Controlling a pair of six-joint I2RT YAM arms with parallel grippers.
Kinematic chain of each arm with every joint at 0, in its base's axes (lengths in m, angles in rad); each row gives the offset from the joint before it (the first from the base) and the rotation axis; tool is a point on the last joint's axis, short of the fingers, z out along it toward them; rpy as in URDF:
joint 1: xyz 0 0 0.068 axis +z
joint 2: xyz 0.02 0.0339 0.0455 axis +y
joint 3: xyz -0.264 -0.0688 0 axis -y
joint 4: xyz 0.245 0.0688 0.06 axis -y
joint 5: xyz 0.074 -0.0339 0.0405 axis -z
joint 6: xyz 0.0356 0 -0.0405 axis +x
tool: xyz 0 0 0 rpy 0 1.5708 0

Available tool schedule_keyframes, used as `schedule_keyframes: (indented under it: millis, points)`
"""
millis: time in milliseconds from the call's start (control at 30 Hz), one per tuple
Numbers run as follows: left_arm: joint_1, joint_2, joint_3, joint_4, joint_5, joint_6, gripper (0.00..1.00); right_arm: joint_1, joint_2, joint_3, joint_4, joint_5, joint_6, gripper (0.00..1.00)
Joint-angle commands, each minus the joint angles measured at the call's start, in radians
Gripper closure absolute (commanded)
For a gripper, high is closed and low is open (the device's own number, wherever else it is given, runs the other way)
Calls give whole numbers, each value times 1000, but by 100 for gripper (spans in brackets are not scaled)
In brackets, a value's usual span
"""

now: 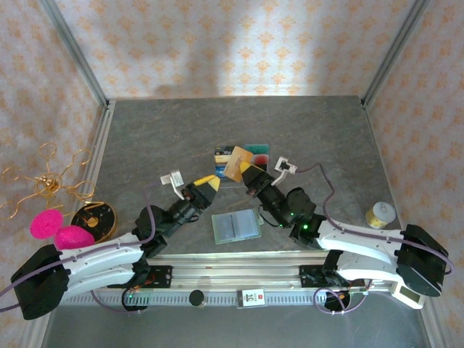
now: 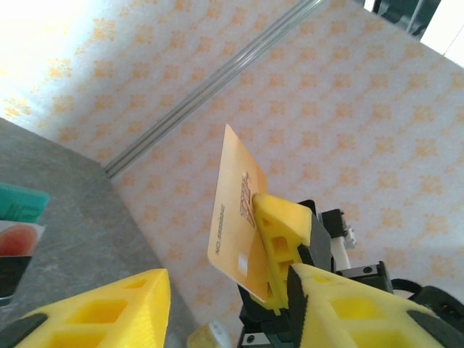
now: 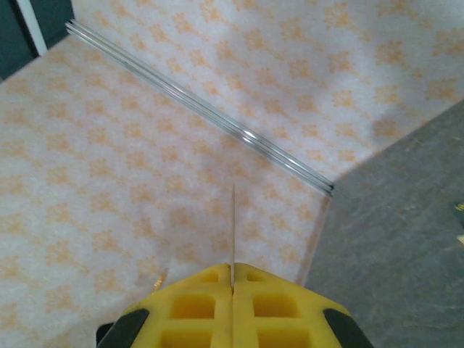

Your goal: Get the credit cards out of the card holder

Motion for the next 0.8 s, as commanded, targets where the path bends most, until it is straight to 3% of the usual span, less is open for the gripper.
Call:
schedule_keyframes:
  millis: [0, 367, 700, 767]
  points:
    - [8, 8, -4, 125, 0, -17, 62, 13, 29, 60, 99, -6, -1, 100]
    - [9, 67, -13, 274, 44, -56, 62, 54, 87, 101, 142, -23, -8, 100]
    - [16, 65, 4, 267, 43, -39, 84, 83, 152, 116, 118, -40, -19, 100]
    - [18, 61, 12, 259, 54, -33, 93, 84, 161, 110, 118, -41, -12, 100]
